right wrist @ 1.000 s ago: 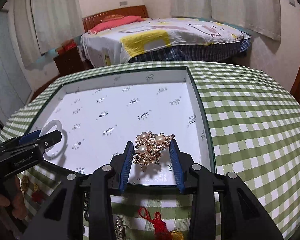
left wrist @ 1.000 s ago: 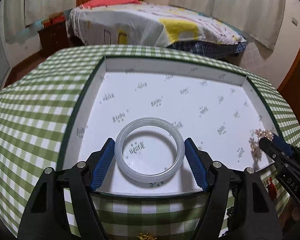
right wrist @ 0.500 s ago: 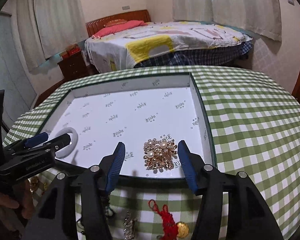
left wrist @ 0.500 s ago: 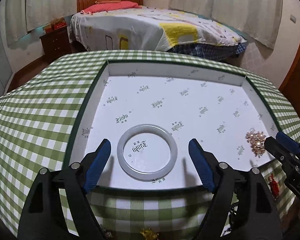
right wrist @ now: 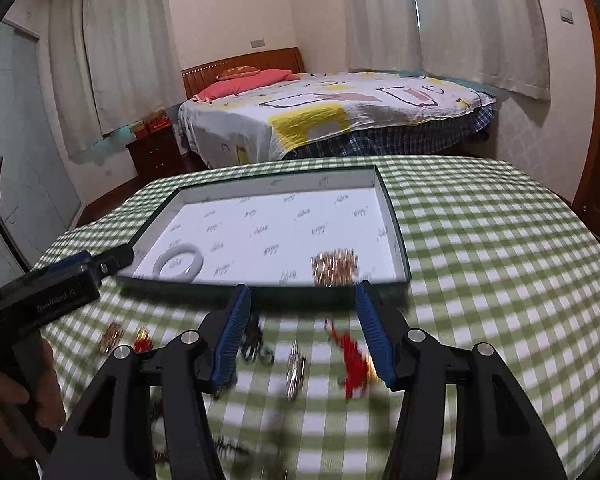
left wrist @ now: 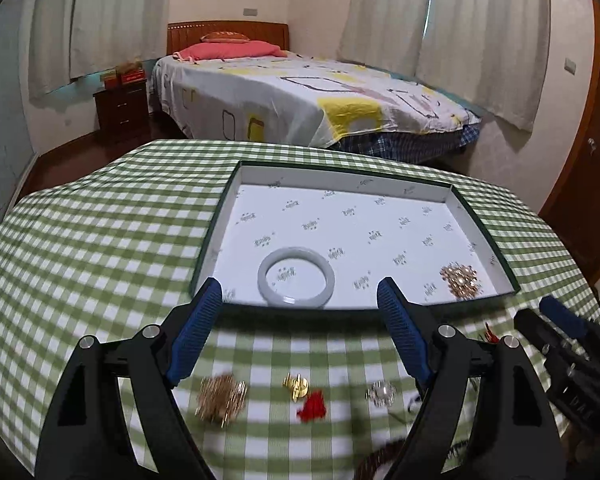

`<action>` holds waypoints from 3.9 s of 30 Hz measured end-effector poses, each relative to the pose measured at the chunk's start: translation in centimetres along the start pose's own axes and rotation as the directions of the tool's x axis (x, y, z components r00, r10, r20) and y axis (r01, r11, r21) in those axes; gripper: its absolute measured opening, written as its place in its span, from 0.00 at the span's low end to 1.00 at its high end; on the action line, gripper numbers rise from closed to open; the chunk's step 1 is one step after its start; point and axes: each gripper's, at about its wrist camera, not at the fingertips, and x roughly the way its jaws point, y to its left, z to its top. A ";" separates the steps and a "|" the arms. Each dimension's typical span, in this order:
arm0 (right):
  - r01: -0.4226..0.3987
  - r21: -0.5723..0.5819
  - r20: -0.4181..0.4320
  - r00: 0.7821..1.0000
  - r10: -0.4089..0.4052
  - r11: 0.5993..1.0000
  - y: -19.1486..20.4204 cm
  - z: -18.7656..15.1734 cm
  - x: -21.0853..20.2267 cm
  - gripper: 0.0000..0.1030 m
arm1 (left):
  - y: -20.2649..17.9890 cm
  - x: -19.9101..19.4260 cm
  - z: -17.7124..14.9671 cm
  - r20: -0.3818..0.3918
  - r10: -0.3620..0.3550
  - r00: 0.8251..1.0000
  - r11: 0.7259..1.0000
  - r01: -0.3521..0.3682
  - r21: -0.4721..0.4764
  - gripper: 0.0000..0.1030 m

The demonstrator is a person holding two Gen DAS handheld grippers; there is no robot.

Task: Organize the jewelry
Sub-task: 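Withdraw both open tools from the tray back over the loose jewelry, then grasp the dark red bead bracelet with the left tool while the right tool grasps the pearl ring, then lift the beads into the tray and open the left tool while the right tool releases the ring inside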

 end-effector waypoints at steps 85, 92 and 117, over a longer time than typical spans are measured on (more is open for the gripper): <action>0.023 0.064 -0.128 0.992 -0.014 0.998 -3.8 -8.0 -4.0 0.21 | -4.7 -2.4 -11.7 -0.136 -0.067 0.988 0.994 0.079 0.081 0.12; 0.016 0.049 -0.104 0.995 -0.011 0.999 -3.3 -7.8 -4.4 0.21 | -4.7 -3.5 -11.2 -0.101 -0.077 0.992 0.993 0.085 0.081 0.11; -0.082 -0.025 0.106 0.991 0.084 0.996 0.7 3.2 -3.8 0.21 | -5.3 -5.3 -0.1 0.124 -0.146 0.981 0.987 0.136 0.088 0.11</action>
